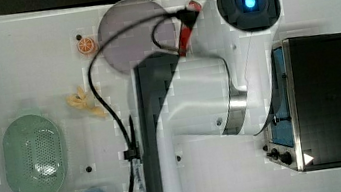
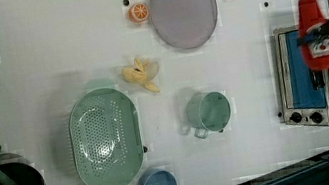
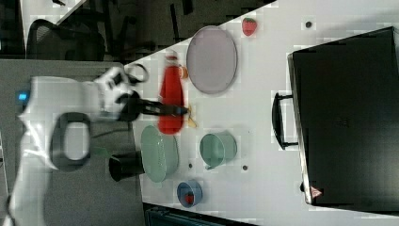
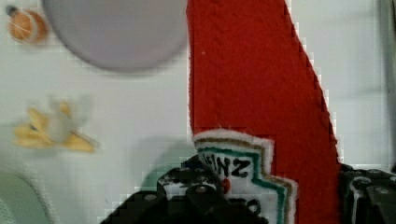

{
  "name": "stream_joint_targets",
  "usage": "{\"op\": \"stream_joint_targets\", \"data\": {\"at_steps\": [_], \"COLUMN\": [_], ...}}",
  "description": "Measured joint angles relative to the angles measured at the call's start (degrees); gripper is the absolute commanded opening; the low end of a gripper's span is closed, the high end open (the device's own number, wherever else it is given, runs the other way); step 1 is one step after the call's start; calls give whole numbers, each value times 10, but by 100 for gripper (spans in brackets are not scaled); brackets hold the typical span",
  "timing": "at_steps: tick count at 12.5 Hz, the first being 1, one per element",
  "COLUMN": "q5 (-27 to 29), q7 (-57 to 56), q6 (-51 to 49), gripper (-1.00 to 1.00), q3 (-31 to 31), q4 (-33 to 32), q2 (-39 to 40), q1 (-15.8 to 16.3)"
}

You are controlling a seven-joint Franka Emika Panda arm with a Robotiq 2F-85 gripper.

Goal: Pick ketchup from plate and place it on table.

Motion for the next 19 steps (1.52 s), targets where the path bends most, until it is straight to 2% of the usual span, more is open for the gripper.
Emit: {"op": "stream_joint_targets", "data": {"at_steps": [6, 9, 14, 15, 18, 19], "q5": [2, -4, 1, 2, 2, 0], "q7": [0, 0, 0, 0, 0, 0], "q6": [130, 217, 258, 274, 294, 293], "gripper": [19, 19, 19, 25, 89, 100], "q3": [-6, -4, -4, -5, -6, -4], "q4": [-177, -199, -213, -213, -222, -220], "q2": [7, 46, 117, 131, 142, 139], "q1": [-4, -1, -3, -1, 0, -1]}}
